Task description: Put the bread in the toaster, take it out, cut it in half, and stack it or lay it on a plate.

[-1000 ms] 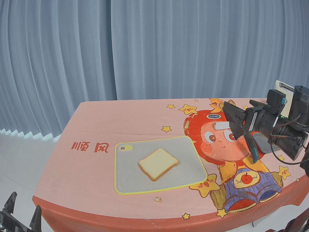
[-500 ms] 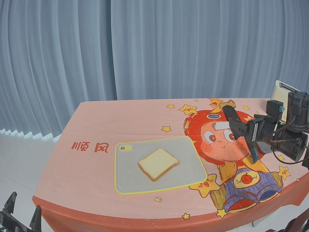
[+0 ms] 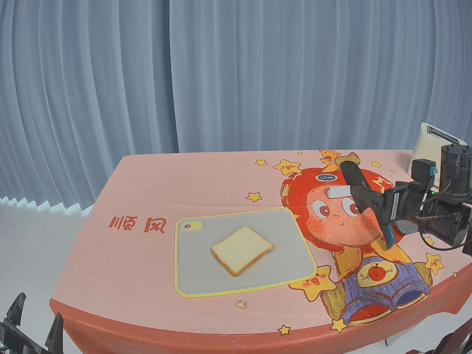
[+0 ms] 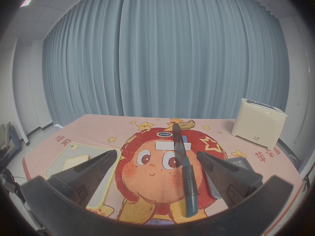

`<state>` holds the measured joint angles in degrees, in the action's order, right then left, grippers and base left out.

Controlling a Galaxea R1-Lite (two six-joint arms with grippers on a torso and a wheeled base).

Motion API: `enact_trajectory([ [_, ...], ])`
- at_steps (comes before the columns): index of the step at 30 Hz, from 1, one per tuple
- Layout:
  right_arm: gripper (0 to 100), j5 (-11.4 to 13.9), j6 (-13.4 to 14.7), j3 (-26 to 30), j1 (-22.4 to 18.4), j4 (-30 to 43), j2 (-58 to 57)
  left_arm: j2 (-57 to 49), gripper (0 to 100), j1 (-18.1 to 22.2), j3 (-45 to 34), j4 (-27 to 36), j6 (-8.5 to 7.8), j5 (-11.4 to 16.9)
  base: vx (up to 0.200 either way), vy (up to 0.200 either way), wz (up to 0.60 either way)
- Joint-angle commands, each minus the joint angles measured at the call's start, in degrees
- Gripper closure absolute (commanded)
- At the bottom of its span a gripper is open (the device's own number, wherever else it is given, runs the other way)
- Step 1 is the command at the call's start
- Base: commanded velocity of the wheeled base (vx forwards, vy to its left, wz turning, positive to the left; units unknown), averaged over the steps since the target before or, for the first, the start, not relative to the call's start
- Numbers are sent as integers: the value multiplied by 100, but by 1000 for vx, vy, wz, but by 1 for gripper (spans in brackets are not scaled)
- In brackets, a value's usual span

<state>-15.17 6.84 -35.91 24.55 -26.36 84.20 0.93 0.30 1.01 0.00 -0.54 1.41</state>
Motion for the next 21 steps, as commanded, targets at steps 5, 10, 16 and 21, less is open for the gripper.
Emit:
enact_trajectory([
  [5, 0, 22, 37, 172, -442, -89, -18, -31, 0, 5, -101, 0, 1, -1, 0, 0, 0],
  [10, 0, 198, 177, 287, -776, -98, -18, -31, 0, 5, -101, 0, 1, -1, 0, 0, 0],
  [16, 0, 699, 371, 691, -1128, -107, -114, -31, 0, 5, -101, 0, 1, -1, 0, 0, 0],
  [21, 0, 1007, 362, 761, -1172, -115, -167, -31, 0, 5, -101, 0, 1, -1, 0, 0, 0],
])
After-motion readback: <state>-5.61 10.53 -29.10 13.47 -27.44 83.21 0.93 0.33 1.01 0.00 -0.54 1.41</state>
